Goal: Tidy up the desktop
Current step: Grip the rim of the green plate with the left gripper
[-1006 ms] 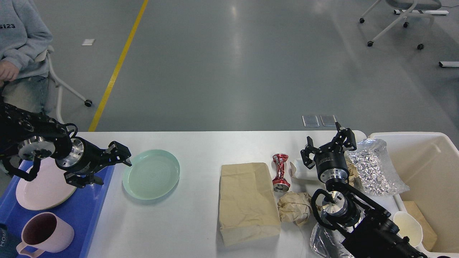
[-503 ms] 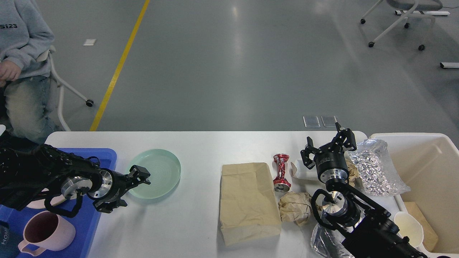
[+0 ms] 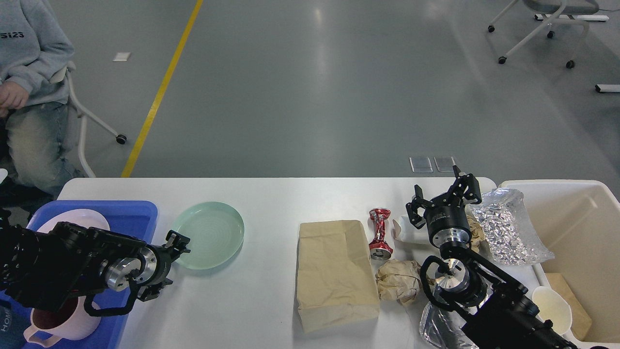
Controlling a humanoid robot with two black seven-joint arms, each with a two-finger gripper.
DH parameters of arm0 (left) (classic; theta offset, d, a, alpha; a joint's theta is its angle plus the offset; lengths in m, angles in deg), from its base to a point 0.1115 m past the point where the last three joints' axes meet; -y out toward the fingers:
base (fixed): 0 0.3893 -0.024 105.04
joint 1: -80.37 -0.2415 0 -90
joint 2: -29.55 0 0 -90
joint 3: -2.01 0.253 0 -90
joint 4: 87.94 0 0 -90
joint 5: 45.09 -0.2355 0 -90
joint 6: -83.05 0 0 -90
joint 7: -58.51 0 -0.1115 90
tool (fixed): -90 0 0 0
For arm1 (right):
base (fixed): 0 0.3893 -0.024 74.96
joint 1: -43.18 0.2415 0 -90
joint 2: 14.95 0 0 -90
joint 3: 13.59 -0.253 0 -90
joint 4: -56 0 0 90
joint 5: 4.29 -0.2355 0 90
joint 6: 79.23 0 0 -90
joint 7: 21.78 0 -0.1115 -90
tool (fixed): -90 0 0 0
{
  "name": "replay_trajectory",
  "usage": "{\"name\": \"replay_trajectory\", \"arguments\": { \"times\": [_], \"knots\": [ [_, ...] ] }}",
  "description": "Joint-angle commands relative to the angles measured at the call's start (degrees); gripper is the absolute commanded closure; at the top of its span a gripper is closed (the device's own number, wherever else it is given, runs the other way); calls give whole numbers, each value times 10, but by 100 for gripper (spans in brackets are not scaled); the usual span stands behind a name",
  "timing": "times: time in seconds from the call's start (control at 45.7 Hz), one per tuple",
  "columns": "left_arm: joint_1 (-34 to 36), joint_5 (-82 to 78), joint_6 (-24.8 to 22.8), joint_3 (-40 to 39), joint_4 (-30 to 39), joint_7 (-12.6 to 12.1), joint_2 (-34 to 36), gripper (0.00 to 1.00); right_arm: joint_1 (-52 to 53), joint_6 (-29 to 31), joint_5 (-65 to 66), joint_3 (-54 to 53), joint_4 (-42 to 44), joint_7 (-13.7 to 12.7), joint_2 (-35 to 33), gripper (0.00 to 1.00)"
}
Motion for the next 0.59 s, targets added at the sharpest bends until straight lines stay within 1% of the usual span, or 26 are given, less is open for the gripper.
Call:
{"name": "replay_trajectory", "arguments": {
  "times": [0.0, 0.153, 0.241, 0.372, 0.416, 0.459, 0.569],
  "knots": [
    [-1, 3, 1, -2, -16, 1, 1, 21, 0, 0, 0, 0, 0, 0, 0, 0],
    [-14, -1, 1, -18, -26, -1, 1, 22, 0, 0, 0, 0, 0, 0, 0, 0],
    [-25, -6, -1, -31, -39, -4, -1, 29, 0, 0, 1, 0, 0, 0, 0, 0],
    [-34, -18, -3, -43, -43, -3, 0, 31, 0, 0, 0, 0, 0, 0, 0, 0],
    [-34, -21, -6, -49, -43, -3, 0, 37, 0, 0, 0, 0, 0, 0, 0, 0],
    [-34, -21, -16, -51, -43, -3, 2, 40, 1, 0, 0, 0, 0, 0, 0, 0],
    [-31, -21, -57, -51, -43, -4, 3, 54, 0, 0, 0, 0, 0, 0, 0, 0]
  ]
}}
